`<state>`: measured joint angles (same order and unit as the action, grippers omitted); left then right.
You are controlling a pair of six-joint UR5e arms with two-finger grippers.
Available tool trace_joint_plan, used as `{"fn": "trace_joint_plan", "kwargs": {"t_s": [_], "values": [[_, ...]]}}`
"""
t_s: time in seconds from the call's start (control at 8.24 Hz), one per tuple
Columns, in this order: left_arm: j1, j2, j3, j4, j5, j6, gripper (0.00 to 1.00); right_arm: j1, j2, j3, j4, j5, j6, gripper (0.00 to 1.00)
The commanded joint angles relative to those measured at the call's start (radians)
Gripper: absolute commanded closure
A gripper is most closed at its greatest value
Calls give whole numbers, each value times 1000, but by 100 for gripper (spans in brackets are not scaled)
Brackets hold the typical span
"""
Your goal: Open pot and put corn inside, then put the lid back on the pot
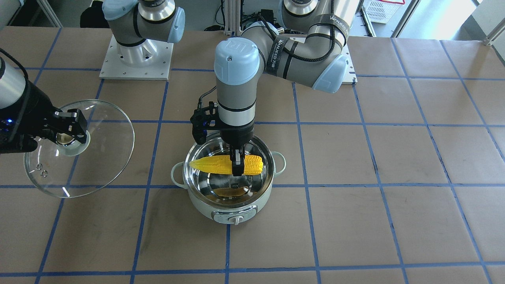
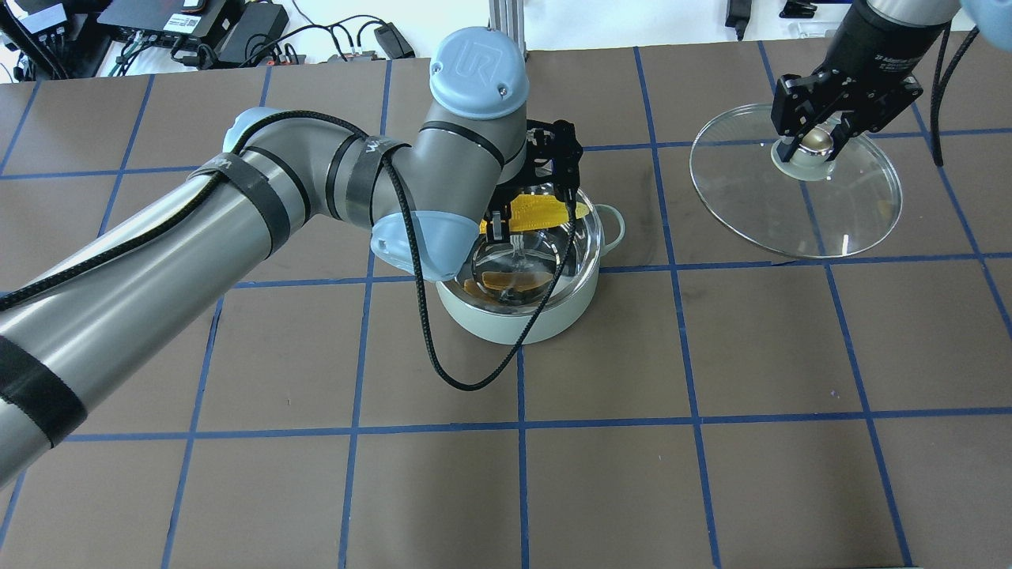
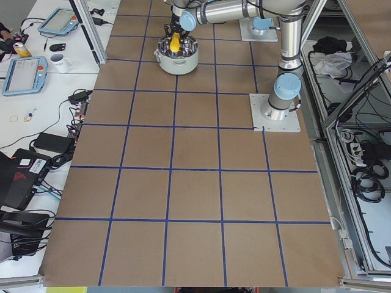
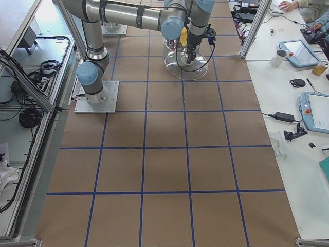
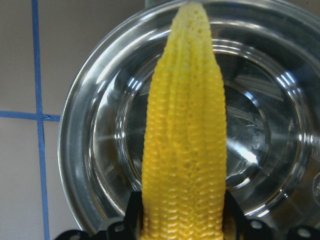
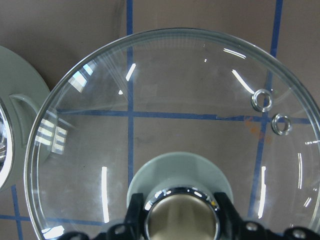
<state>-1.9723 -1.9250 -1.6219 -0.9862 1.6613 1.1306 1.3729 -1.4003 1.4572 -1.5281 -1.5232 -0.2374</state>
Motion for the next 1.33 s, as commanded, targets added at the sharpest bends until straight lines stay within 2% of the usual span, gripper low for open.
{"fn": "trace_joint_plan", "kwargs": {"t_s": [0.0,0.36,0.61,0.85,0.97,1.21], "values": [[0,15,0,0,6,-2,7,2,0,-1,3,6,7,100],[12,49,3,-8,-6,0,7,8,-9,-1,3,5,45,100],[32,118,2,-12,-5,-21,8,41,-8,-6,-1,9,100,100],[103,152,2,-40,-9,-159,8,176,-2,-18,-18,14,278,100],[169,161,4,-60,-58,-237,8,243,4,-18,-53,30,381,100],[263,185,4,-83,-84,-389,5,343,24,-18,-108,54,523,100]]}}
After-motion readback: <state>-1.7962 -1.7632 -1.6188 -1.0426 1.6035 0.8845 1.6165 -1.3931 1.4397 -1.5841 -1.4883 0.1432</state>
